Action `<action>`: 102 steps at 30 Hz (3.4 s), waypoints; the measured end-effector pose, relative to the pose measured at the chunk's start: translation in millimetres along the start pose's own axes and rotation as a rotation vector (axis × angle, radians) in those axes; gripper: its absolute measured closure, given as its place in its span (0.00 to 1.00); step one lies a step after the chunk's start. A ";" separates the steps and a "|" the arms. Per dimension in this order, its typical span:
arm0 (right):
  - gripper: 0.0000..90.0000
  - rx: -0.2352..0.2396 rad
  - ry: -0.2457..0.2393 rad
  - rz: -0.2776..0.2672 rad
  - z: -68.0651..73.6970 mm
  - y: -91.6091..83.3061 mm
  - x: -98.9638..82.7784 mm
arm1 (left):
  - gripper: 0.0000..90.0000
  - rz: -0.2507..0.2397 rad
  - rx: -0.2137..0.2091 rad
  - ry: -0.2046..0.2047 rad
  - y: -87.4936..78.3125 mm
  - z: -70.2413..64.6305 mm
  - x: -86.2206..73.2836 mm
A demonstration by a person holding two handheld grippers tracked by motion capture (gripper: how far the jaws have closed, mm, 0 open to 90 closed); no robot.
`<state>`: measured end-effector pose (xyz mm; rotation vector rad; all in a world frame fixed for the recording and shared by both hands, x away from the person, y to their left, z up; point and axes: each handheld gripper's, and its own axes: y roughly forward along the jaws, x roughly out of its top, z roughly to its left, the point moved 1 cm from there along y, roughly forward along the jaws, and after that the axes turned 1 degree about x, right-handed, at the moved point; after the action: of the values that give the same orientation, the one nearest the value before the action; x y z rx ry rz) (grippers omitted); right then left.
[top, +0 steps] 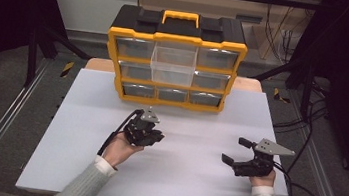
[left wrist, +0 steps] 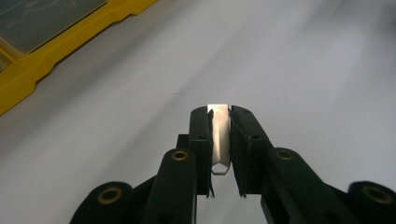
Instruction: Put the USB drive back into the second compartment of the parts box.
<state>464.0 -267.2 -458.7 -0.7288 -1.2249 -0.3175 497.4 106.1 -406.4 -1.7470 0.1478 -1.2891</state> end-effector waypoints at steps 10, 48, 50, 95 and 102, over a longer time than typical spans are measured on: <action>0.03 -0.001 0.001 0.000 -0.2 -0.2 0.1 | 0.88 -0.030 0.006 0.000 -18.5 3.4 2.9; 0.03 -0.004 -0.001 0.004 0.0 -0.2 0.1 | 0.88 -0.130 0.044 0.018 -83.1 13.6 25.4; 0.03 -0.005 0.000 0.004 0.0 -0.2 0.1 | 0.88 -0.130 0.048 0.020 -86.1 14.8 26.4; 0.03 -0.005 -0.002 0.001 0.0 -0.8 0.3 | 0.88 -0.219 0.081 0.059 -151.8 15.3 72.7; 0.03 -0.005 -0.002 0.000 0.0 -0.9 0.3 | 0.88 -0.223 0.080 0.060 -157.0 15.4 79.8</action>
<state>463.6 -267.8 -458.1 -0.7337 -1.2266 -0.3203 482.0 157.8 -238.1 -1.6930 -0.0662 -1.4879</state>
